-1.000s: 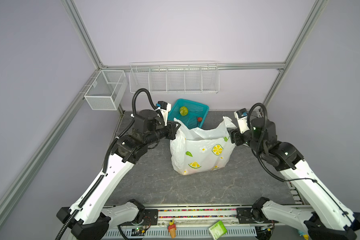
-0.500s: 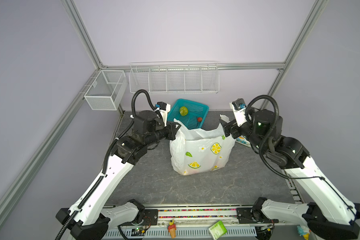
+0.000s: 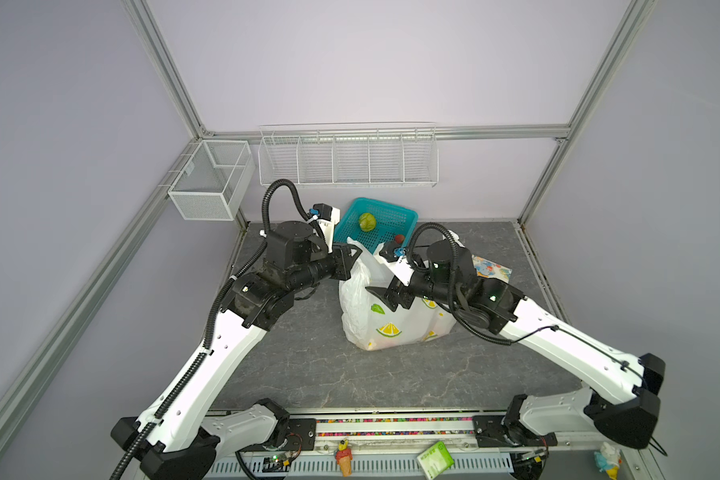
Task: Place the fake fruits into the plastic bag and tie a complex knot
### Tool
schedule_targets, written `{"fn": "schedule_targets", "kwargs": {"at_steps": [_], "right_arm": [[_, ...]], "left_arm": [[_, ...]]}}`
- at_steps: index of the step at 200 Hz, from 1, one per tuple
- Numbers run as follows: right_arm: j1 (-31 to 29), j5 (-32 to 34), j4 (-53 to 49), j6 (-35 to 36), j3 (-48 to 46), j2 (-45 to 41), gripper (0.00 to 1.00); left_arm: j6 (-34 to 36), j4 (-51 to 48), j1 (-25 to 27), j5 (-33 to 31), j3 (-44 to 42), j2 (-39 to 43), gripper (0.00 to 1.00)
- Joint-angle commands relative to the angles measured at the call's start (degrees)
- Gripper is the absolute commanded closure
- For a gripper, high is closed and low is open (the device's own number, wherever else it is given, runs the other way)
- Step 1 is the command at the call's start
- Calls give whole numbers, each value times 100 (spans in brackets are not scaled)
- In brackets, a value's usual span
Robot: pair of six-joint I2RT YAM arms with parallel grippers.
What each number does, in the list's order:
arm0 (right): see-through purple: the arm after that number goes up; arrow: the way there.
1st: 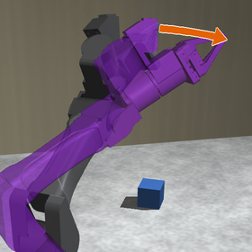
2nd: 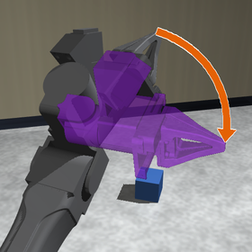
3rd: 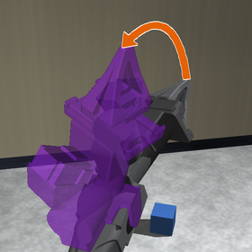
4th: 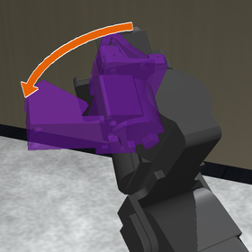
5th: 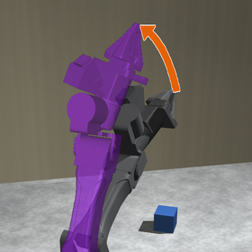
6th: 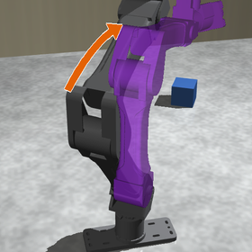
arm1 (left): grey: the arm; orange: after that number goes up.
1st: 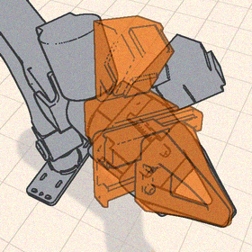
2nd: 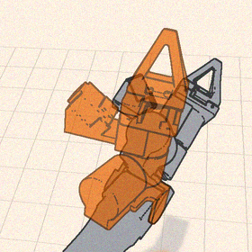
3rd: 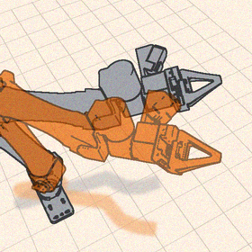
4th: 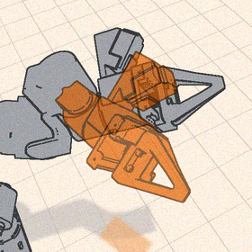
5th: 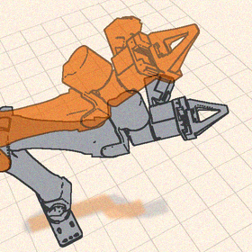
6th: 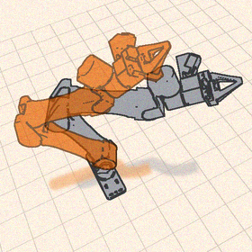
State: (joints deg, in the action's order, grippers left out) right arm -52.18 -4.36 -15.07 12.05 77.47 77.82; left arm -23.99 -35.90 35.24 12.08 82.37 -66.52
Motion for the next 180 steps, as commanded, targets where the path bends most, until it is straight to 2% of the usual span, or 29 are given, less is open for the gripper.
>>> {"fn": "schedule_targets", "kwargs": {"at_steps": [1,30,63,73,80,98,118,134,147,164,180], "right_arm": [[294,-904,1230,-263,-198,59,12],[388,-1115,1758,-348,-213,300,12],[538,-1794,2067,-662,-158,648,11],[556,-1866,2135,-746,-214,708,8],[571,-1867,2229,-806,-296,734,0],[638,-1848,2563,-991,-631,690,32],[750,-1891,2905,-1143,-953,630,62],[793,-2054,2924,-1140,-1015,634,84],[806,-2233,2893,-1089,-1045,601,91],[837,-2510,2805,-1000,-1063,543,93],[865,-2735,2799,-959,-1101,482,93]], "left_arm": [[-101,3,-27,75,22,122,100],[-90,-5,-35,71,18,145,100],[-47,-47,-31,46,67,141,100],[-36,-70,-35,11,94,146,100],[-30,-83,-31,-5,119,139,100],[-5,-114,-35,-88,168,148,100],[86,-187,-35,-199,191,182,100],[362,-314,-33,-200,260,237,81],[780,-569,-43,-199,416,299,63],[1524,-882,-44,-151,542,447,38],[2397,-1116,-44,-6,522,600,27]]}}
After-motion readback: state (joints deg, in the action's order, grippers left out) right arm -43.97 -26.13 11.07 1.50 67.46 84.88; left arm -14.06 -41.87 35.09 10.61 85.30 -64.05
